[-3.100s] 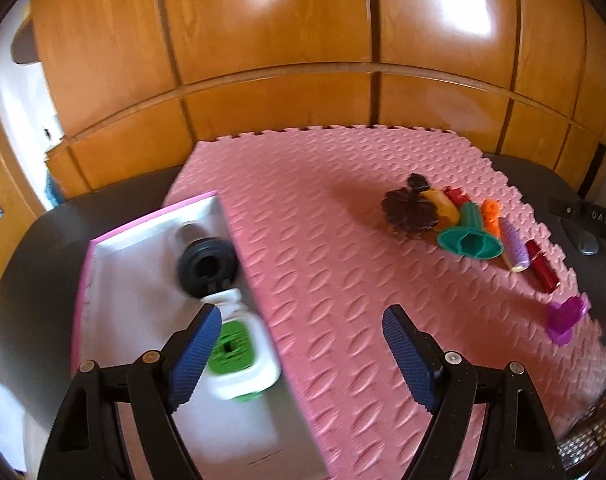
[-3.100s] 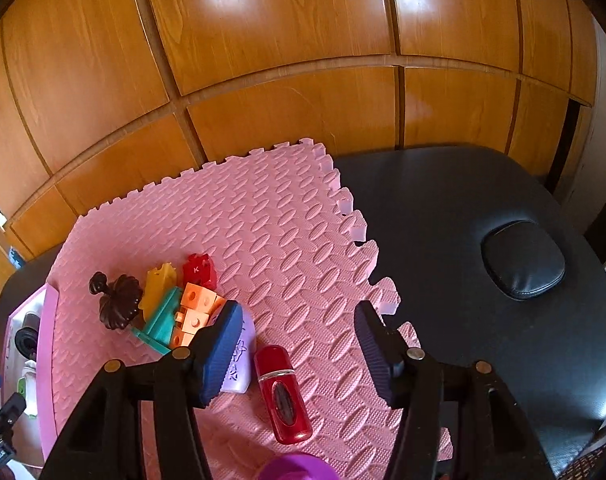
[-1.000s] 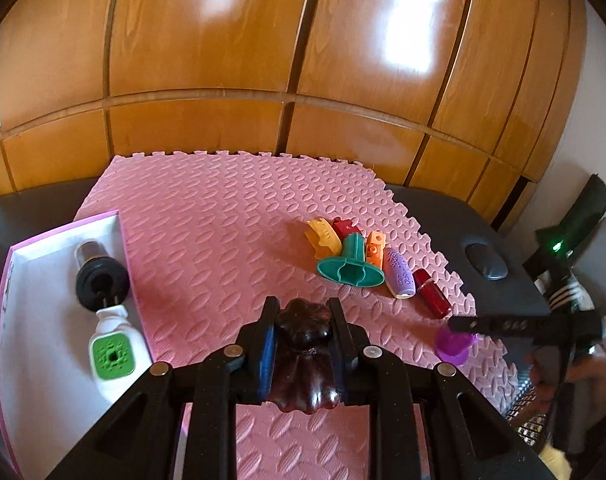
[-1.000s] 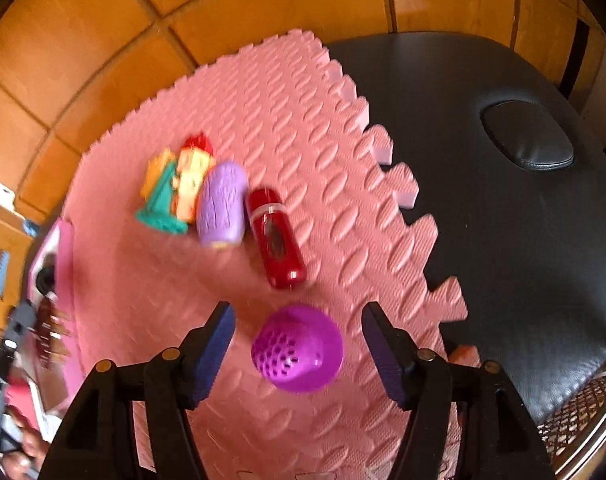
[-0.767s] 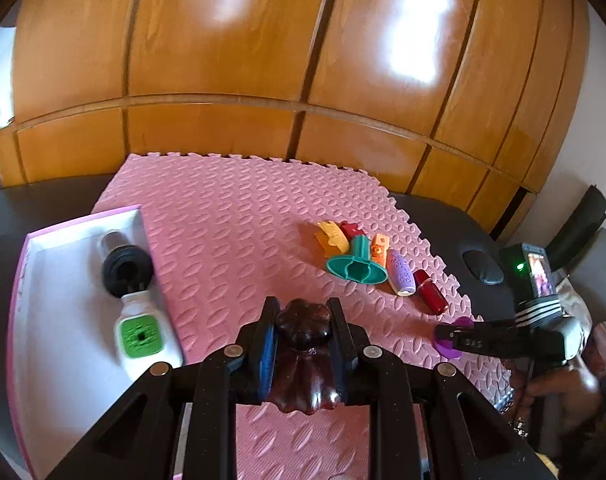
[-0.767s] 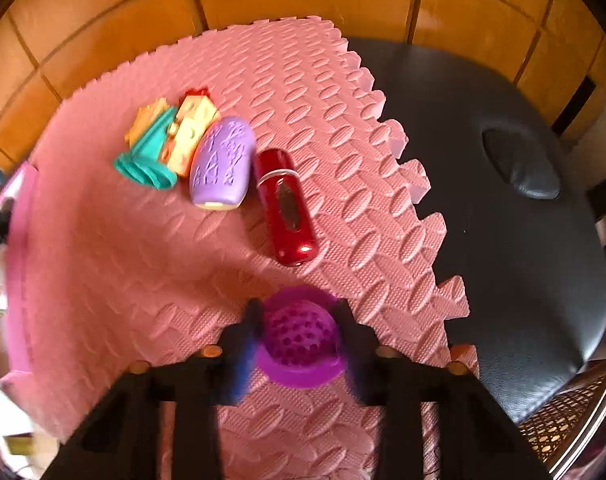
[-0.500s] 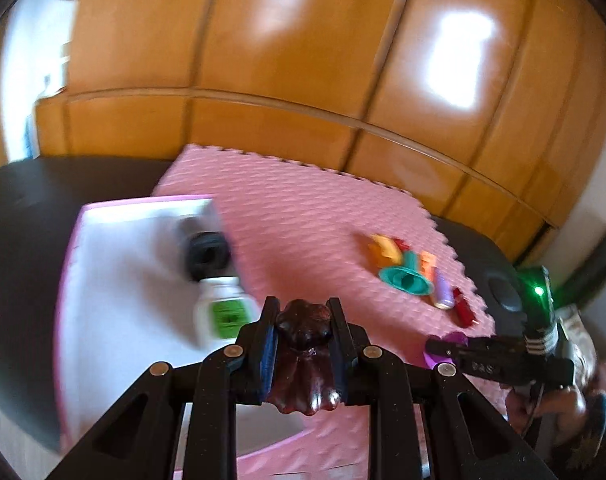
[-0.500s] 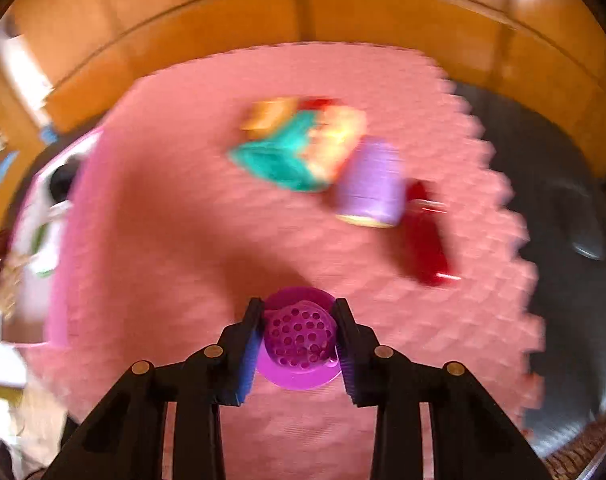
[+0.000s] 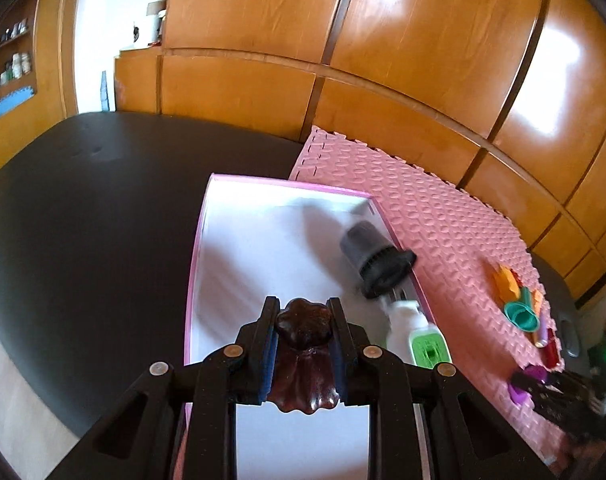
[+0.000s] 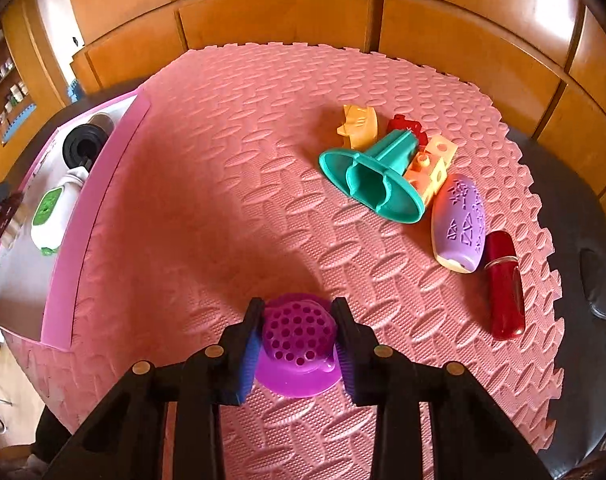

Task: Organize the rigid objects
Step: 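Carry the brown flower toy into the tray and release with left while right grasps the magenta dotted cup, then carry the magenta dotted cup into the tray and open the right gripper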

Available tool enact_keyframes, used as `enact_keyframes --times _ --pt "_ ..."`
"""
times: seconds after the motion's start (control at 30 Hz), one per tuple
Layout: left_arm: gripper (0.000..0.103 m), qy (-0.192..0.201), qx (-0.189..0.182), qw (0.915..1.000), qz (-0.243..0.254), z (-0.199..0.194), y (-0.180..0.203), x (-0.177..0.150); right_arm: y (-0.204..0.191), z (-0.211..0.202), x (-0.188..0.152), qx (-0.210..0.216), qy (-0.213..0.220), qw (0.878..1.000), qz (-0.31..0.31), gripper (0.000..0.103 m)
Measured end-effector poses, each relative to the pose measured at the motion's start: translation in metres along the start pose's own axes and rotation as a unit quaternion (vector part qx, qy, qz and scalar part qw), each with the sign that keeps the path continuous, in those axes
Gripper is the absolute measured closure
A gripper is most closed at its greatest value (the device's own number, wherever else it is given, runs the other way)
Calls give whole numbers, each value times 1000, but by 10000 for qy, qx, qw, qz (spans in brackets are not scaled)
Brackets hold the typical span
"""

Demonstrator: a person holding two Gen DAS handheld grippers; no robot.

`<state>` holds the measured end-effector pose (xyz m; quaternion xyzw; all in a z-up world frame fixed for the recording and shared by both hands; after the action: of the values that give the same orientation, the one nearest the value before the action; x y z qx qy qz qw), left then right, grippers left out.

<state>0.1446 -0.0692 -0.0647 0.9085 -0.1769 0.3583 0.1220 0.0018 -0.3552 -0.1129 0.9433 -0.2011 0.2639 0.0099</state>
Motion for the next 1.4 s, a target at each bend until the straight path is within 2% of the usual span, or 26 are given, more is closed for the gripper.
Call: enact_keyframes --times 0.47,0.63,0.7,0.77,1.0,1.4 --pt "79 -83 205 9998 9 73 -5 59 -4 2 -3 60 161 9998 -49 70" --pt "70 -22 266 9996 114 77 -1 63 -5 2 -4 59 173 9998 -36 70" --pt "51 -5 355 9993 110 70 -1 60 -5 2 -4 58 181 9998 -26 70" --pt "46 75 360 9993 61 61 -1 56 -5 2 -4 57 192 9998 -15 70" --pt "46 177 401 9989 137 19 12 29 -5 2 -4 33 236 9997 57 70" --pt "41 125 580 9980 224 -25 33 -27 -5 0 -6 8 407 9991 84 70"
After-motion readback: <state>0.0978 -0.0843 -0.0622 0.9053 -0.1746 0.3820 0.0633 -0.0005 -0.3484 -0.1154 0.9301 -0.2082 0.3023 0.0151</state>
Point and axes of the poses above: each gripper's, at about its wrist camera, not at the fingertips, and z roughly the way its jaws point, y to its right, x to its top, the point moved 6 cm from there along z, roughly the way its jaws point, and after that the axes turned 11 degrees about z, right-handed, at the moved point
